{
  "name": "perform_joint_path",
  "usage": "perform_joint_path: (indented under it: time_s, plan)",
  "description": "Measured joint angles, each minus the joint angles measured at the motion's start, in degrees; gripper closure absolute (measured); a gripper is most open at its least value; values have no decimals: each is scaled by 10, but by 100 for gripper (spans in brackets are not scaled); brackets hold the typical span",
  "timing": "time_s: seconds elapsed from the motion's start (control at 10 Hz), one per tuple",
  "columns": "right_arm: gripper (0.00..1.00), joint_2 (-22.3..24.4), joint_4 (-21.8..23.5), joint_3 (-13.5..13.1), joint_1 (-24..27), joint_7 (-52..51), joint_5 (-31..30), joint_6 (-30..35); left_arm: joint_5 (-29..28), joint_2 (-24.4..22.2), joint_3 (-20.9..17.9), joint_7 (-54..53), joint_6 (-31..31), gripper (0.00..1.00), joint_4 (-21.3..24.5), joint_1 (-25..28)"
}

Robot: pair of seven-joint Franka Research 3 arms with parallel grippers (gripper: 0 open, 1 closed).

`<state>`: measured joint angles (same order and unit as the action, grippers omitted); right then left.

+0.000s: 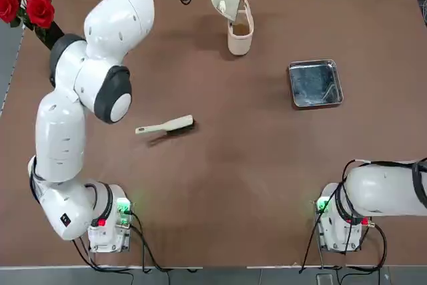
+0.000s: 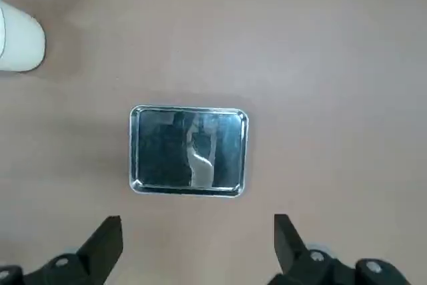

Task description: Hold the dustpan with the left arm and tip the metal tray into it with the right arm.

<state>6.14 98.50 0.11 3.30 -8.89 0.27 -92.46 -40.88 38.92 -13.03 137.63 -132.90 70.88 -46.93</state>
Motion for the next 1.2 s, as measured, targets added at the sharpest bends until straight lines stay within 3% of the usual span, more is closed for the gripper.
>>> perform_joint_path:
  time_s: [0.5,0.9,1.2]
  plan:
    - [0,-7,-1,0,3,33,0,17,-9,3,0,-9,-2,68,0,-9]
    - [0,-6,-36,1,2,47,0,46,-26,3,0,-10,0,68,0,-20]
    - [0,-7,-37,1,3,107,0,46,-29,1,-4,-12,2,68,-5,-20]
